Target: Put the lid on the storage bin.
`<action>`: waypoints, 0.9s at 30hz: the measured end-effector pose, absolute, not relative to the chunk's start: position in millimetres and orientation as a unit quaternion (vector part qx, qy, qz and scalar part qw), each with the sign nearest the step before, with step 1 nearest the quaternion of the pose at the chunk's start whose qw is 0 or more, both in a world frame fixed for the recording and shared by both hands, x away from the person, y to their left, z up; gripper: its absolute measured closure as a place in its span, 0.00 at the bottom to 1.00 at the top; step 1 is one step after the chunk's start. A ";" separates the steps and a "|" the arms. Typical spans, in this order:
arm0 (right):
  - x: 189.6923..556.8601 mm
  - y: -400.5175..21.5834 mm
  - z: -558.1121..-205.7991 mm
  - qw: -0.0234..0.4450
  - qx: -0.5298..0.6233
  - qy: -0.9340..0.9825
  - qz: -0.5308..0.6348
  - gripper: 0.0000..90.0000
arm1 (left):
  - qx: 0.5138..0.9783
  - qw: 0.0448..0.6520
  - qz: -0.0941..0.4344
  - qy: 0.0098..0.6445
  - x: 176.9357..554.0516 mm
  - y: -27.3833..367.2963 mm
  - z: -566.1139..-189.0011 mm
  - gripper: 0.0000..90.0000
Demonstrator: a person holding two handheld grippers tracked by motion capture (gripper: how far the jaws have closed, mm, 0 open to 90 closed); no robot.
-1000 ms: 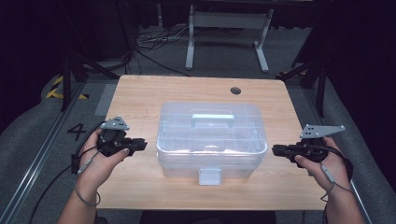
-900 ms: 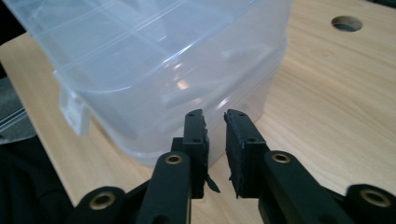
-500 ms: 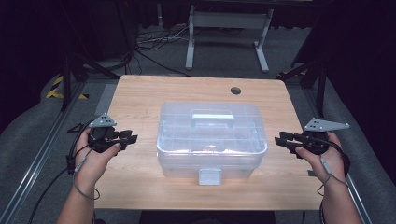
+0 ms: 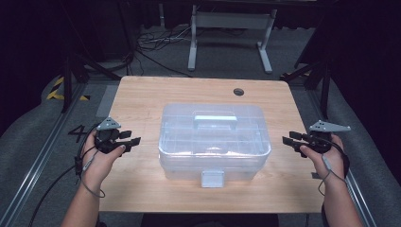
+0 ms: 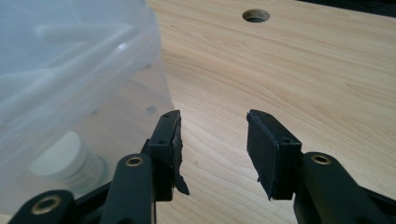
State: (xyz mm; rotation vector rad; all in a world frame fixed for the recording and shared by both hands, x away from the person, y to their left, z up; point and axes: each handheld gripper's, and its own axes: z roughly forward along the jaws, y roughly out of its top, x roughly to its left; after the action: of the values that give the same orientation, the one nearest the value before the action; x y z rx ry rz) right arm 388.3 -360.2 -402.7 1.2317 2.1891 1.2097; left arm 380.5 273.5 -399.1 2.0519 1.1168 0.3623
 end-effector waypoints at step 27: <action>409.9 -371.0 -470.4 0.181 0.475 0.764 0.397 0.51 | 0.817 0.338 0.125 0.450 401.3 266.6 -448.8 0.41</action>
State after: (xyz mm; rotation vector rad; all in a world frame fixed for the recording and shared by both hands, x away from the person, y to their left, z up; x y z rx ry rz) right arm 409.9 -371.0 -470.4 1.3417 2.1577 1.1224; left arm 401.3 266.6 -448.8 2.1292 1.1715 0.3247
